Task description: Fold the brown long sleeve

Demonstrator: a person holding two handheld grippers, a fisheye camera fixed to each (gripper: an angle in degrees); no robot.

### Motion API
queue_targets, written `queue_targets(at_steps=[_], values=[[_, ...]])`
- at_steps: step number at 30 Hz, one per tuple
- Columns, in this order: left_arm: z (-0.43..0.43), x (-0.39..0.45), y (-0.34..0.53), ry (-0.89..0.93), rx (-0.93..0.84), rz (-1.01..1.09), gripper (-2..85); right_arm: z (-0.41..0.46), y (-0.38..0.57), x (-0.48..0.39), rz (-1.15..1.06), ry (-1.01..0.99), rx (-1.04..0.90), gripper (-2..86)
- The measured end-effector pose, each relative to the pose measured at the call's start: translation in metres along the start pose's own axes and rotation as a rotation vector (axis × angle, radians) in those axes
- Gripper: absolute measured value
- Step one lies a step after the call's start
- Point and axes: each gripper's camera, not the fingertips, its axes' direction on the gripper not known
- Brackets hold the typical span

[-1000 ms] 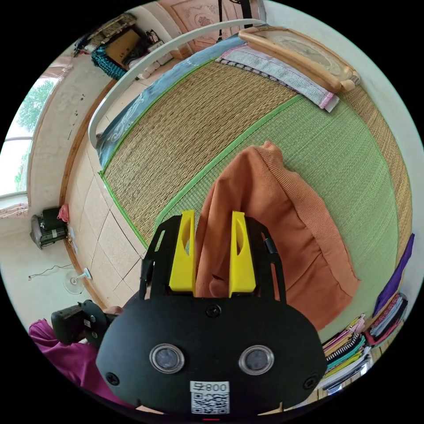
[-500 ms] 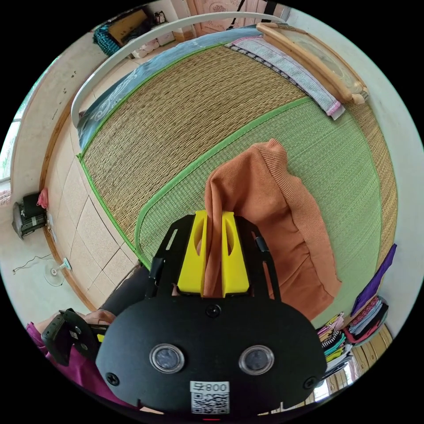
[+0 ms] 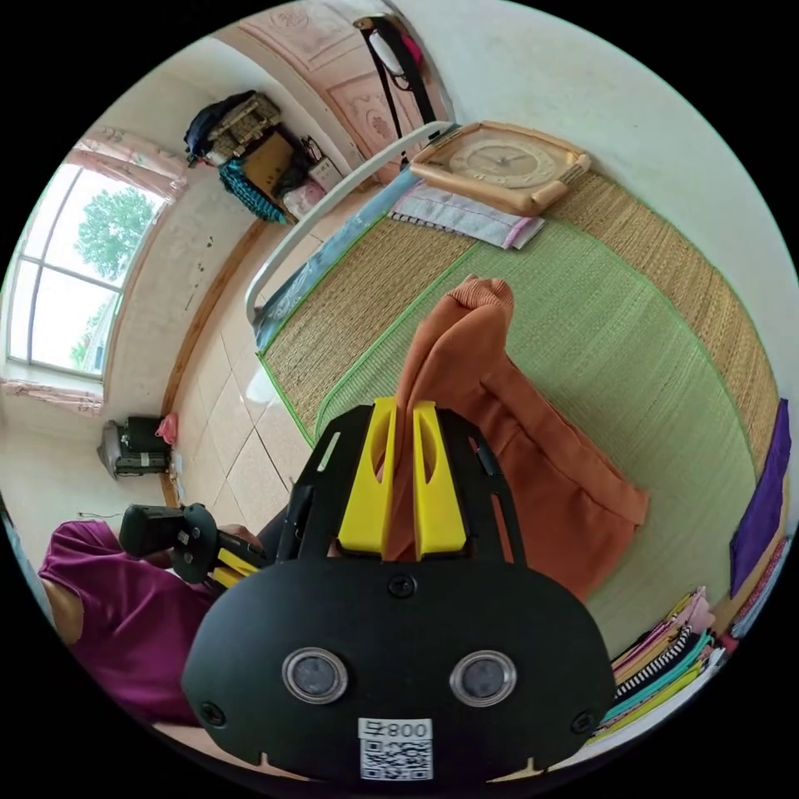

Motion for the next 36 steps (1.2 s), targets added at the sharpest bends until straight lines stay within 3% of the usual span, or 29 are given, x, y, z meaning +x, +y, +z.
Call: queue_targets(at_steps=[9, 20, 30, 36], values=[[0.159, 0.090, -0.066, 0.113, -0.175, 0.167, 3.1, -0.047, 0.181, 0.164, 0.157, -0.143, 0.181, 2.1], [0.367, 0.153, -0.083, 0.115, -0.465, 0.198, 3.5, 0.043, 0.363, 0.367, 0.441, -0.406, 0.255, 2.0], [0.464, 0.160, -0.076, 0.143, -0.550, 0.111, 5.5, 0.104, 0.414, 0.438, 0.483, -0.543, 0.258, 2.2], [0.495, 0.165, -0.067, 0.143, -0.568, 0.084, 6.0, 0.095, 0.461, 0.448, 0.539, -0.506, 0.401, 0.9]])
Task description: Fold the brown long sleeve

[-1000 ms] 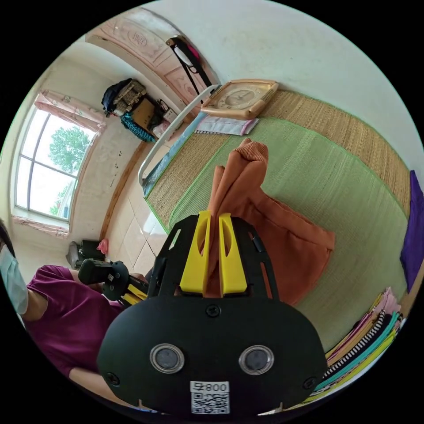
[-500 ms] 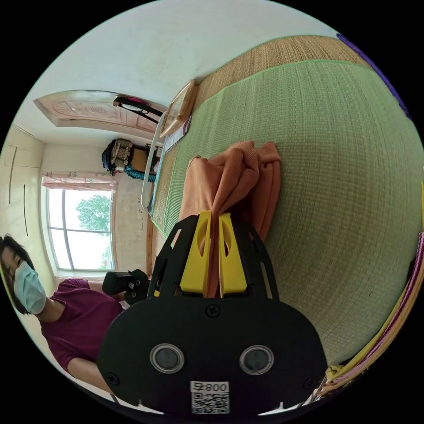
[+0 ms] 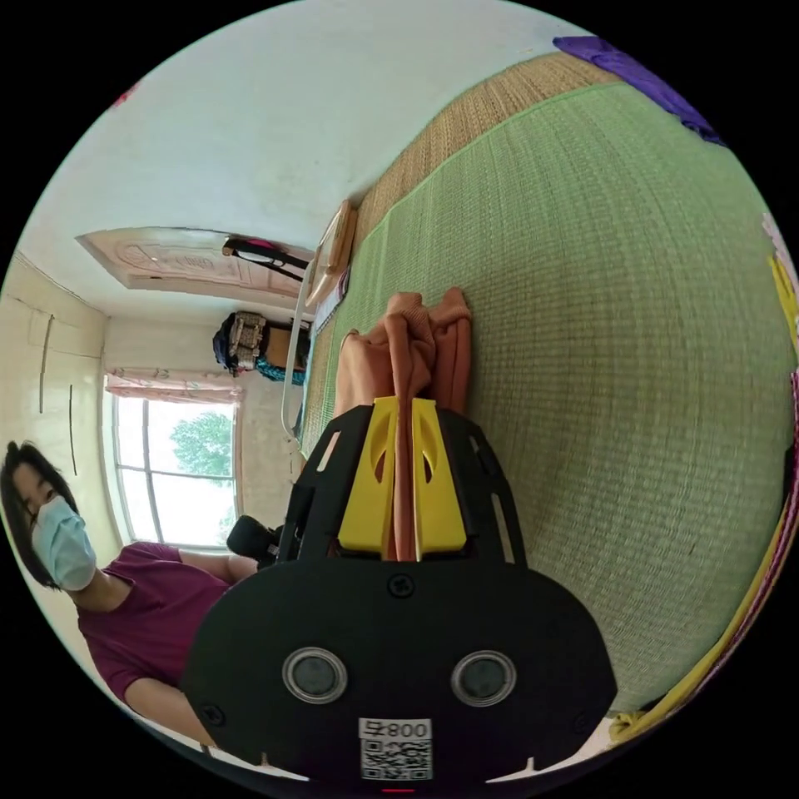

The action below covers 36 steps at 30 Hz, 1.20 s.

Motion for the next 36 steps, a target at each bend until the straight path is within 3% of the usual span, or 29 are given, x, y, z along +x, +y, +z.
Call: queue_targets(at_steps=[6, 9, 13, 21, 25, 27, 31, 36], values=[[0.020, 0.003, -0.002, -0.007, -0.008, -0.005, 5.8, -0.011, 0.023, -0.054, -0.160, 0.068, 0.146, 0.1], [0.027, 0.005, -0.001, -0.015, -0.013, -0.003, 6.0, 0.022, 0.014, -0.082, -0.249, 0.118, 0.081, 0.1], [0.030, 0.007, 0.006, -0.003, -0.003, -0.003, 6.4, 0.090, -0.010, -0.075, -0.218, 0.361, -0.070, 0.1], [-0.019, 0.033, 0.055, -0.008, 0.176, 0.045, 2.8, 0.115, -0.003, -0.056, -0.162, 0.293, -0.063, 0.0], [0.013, 0.006, 0.075, -0.052, 0.022, -0.055, 0.9, 0.115, 0.006, -0.065, -0.158, 0.271, -0.050, 0.0], [0.014, -0.001, 0.085, -0.017, 0.035, -0.079, 0.6, 0.108, 0.016, -0.077, -0.167, 0.308, -0.029, 0.0], [-0.015, 0.006, 0.109, -0.042, 0.093, -0.060, 0.3, 0.080, 0.068, -0.113, -0.246, 0.289, 0.021, 0.0], [-0.049, -0.011, 0.164, -0.095, 0.153, -0.148, 0.2, 0.100, 0.159, -0.139, -0.278, 0.270, -0.083, 0.1]])
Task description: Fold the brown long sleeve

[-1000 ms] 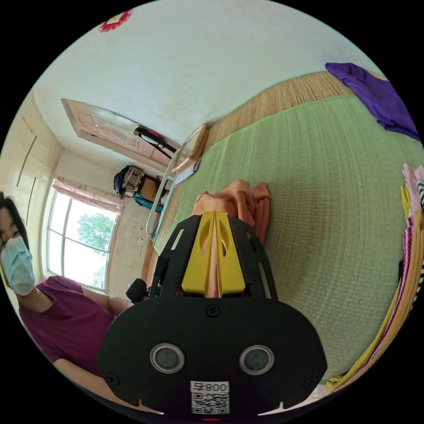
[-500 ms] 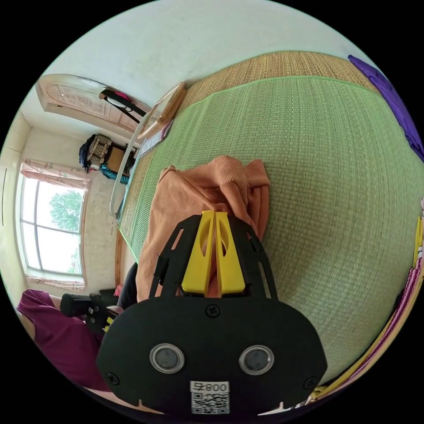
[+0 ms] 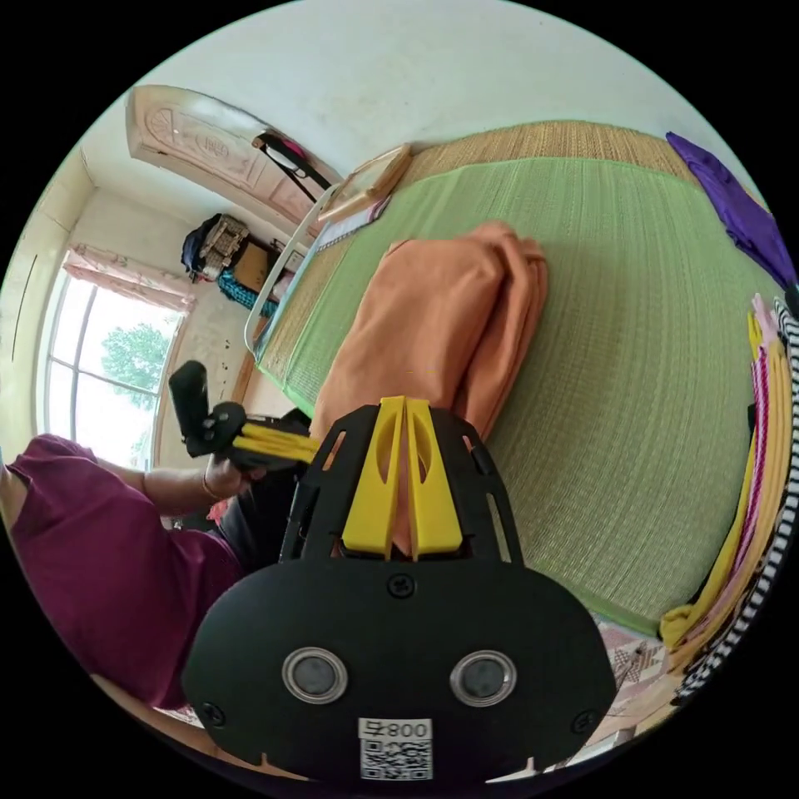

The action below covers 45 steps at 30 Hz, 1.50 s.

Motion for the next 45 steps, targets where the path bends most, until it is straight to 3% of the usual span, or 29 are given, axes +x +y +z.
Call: queue_targets(at_steps=[4, 7, 11, 18, 23, 27, 36, 45], values=[[-0.004, -0.040, 0.038, 0.017, -0.060, -0.092, 0.1, 0.054, 0.054, -0.017, 0.053, 0.064, -0.146, 0.1], [-0.026, -0.043, 0.058, -0.016, -0.039, -0.116, 0.2, 0.056, 0.068, -0.028, 0.099, 0.048, -0.096, 0.1], [-0.055, -0.052, 0.095, -0.044, 0.013, -0.158, 0.4, 0.062, 0.077, -0.064, 0.046, 0.176, -0.085, 0.1], [-0.082, -0.113, 0.194, 0.121, 0.134, -0.406, 2.7, 0.096, 0.086, -0.095, 0.052, 0.315, -0.089, 0.1], [-0.098, -0.134, 0.235, 0.109, 0.207, -0.469, 6.0, 0.098, 0.093, -0.085, 0.126, 0.228, -0.059, 0.1], [-0.078, -0.152, 0.252, 0.110, 0.089, -0.455, 6.6, 0.097, 0.101, -0.069, 0.171, 0.121, -0.034, 0.2], [-0.096, -0.183, 0.316, 0.174, 0.124, -0.502, 7.2, 0.105, 0.123, -0.057, 0.224, 0.052, 0.002, 0.2], [-0.087, -0.227, 0.383, 0.387, 0.176, -0.615, 9.0, 0.087, 0.151, -0.024, 0.272, -0.090, 0.076, 0.6]])
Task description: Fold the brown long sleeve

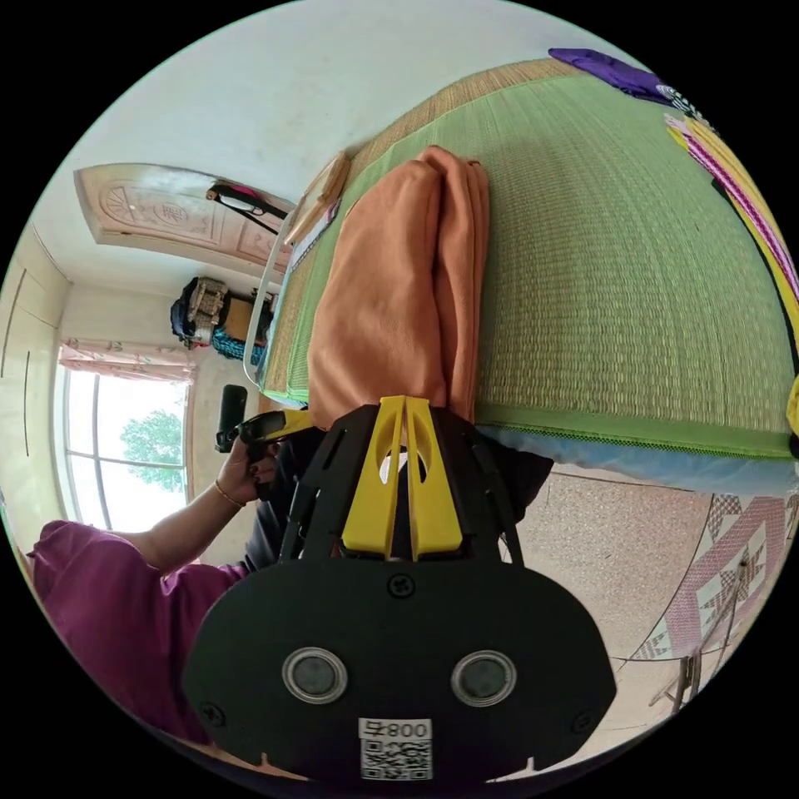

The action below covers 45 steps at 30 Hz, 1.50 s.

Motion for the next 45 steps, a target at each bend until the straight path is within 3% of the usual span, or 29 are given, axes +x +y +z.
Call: queue_targets(at_steps=[7, 20, 31, 45], values=[[-0.013, -0.038, 0.019, 0.117, -0.005, -0.038, 10.6, -0.031, 0.051, 0.078, 0.165, -0.221, 0.150, 5.5], [-0.026, -0.085, 0.052, 0.197, -0.012, -0.073, 11.3, 0.022, 0.066, 0.157, 0.297, -0.463, 0.112, 12.8], [-0.033, -0.095, 0.071, 0.109, -0.043, -0.045, 13.3, 0.038, 0.054, 0.176, 0.283, -0.463, 0.077, 12.3], [0.015, -0.113, 0.056, 0.252, -0.102, -0.100, 7.9, 0.045, 0.048, 0.196, 0.299, -0.461, 0.069, 6.3]])
